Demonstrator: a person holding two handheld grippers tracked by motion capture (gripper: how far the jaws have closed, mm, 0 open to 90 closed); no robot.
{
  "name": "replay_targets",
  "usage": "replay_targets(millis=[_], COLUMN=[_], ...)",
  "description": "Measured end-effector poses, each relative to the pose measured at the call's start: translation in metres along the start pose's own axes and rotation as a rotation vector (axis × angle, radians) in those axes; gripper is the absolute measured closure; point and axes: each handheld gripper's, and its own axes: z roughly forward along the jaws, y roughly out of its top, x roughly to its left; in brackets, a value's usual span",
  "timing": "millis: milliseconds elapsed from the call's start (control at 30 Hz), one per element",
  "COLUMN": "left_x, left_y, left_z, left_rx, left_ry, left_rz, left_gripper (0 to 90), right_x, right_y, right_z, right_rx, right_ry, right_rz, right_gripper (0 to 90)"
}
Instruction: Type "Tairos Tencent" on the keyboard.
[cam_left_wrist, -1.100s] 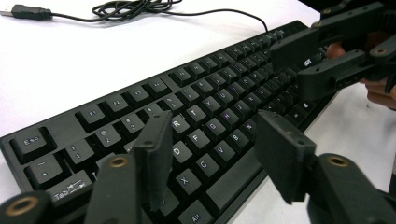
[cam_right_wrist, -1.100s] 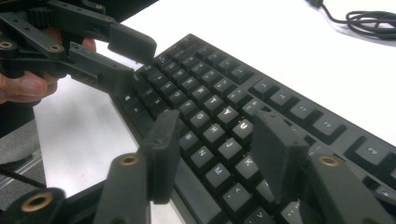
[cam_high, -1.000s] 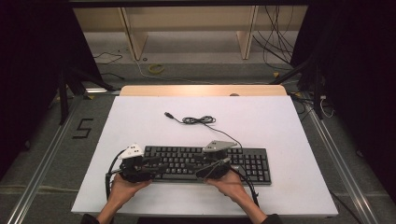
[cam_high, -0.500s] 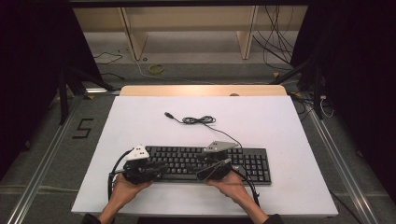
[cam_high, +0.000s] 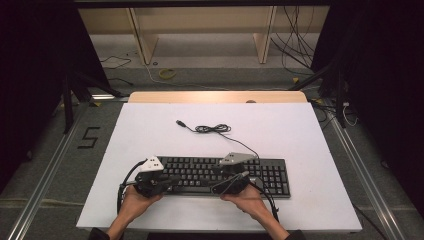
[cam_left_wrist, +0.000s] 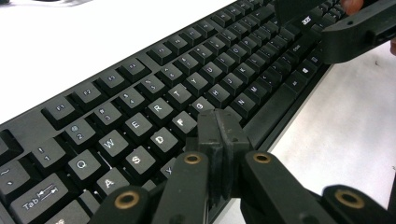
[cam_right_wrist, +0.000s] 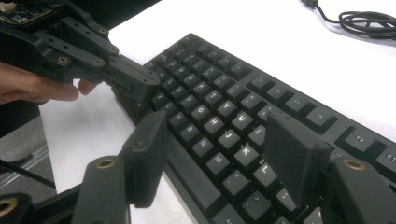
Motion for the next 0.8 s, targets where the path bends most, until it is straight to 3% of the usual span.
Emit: replay_targets(millis=[800], left_x=[0.004], left_y=[0.002], left_z=[0.01], left_rx=[0.065], left_ry=[0.008], left_rz=[-0.024], left_gripper=[89.4], right_x=[-0.001], right_y=[-0.009], right_z=[-0.011], right_rx=[-0.008], right_ry=[-0.006], right_rz=[0.001], right_gripper=[38.2])
